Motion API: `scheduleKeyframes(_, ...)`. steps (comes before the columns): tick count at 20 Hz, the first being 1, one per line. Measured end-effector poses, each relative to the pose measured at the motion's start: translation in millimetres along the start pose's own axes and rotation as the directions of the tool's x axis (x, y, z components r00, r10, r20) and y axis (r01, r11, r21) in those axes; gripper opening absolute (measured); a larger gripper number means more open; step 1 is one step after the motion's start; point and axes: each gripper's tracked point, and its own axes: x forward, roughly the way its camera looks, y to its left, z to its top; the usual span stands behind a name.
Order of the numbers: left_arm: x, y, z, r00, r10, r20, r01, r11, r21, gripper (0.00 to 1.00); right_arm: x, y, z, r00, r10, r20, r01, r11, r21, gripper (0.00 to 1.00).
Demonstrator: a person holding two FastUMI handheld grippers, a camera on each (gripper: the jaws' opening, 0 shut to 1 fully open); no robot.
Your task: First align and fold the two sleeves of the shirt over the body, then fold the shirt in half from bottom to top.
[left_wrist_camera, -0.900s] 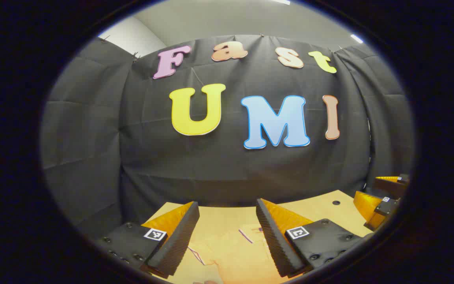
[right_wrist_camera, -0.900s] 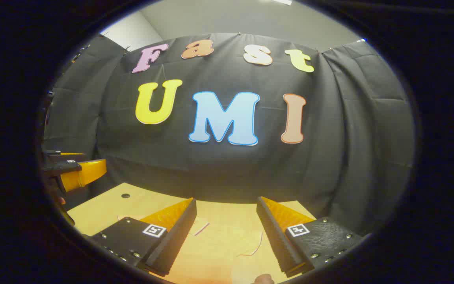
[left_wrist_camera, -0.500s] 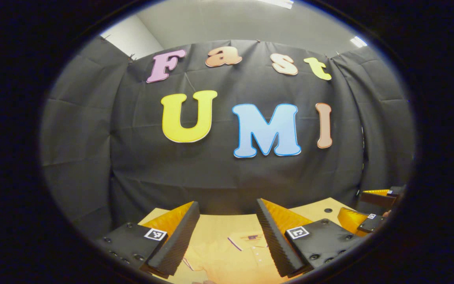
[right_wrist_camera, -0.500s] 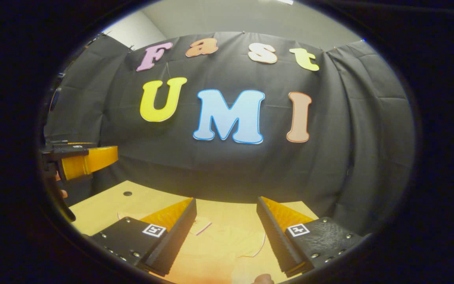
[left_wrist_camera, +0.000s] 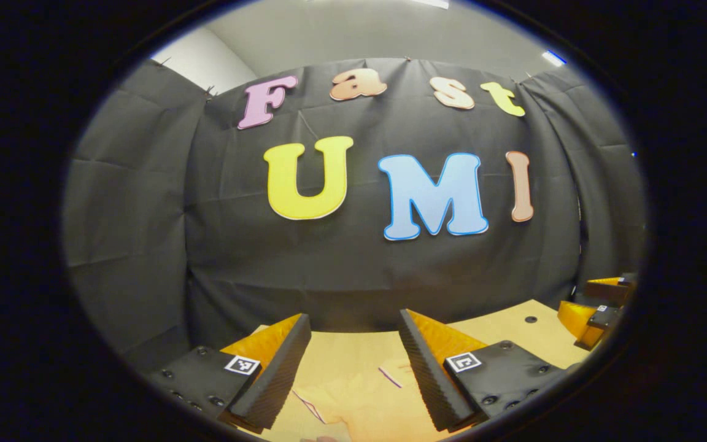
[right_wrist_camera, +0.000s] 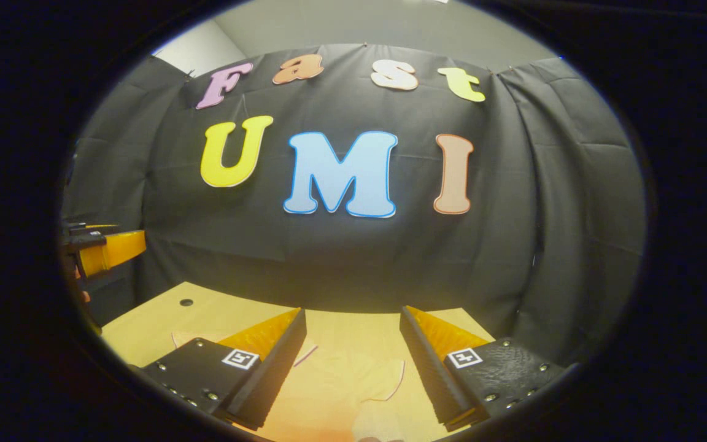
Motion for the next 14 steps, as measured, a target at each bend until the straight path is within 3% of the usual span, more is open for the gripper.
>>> scheduleKeyframes(8, -12, 4, -6, 1.000, 0.021, -0.012, -0.021, 1.000, -0.015, 0.94, 34, 6, -53, 0.988, 0.022, -0.155, -0.025, 1.000, -0.016, 0.96)
scheduleKeyframes(14, -13, 9, -18, 0.999, 0.041, -0.026, -0.042, 0.999, -0.024, 0.94, 58, -4, -122, 0.951, -0.013, -0.310, 0.023, 0.999, 0.028, 0.96)
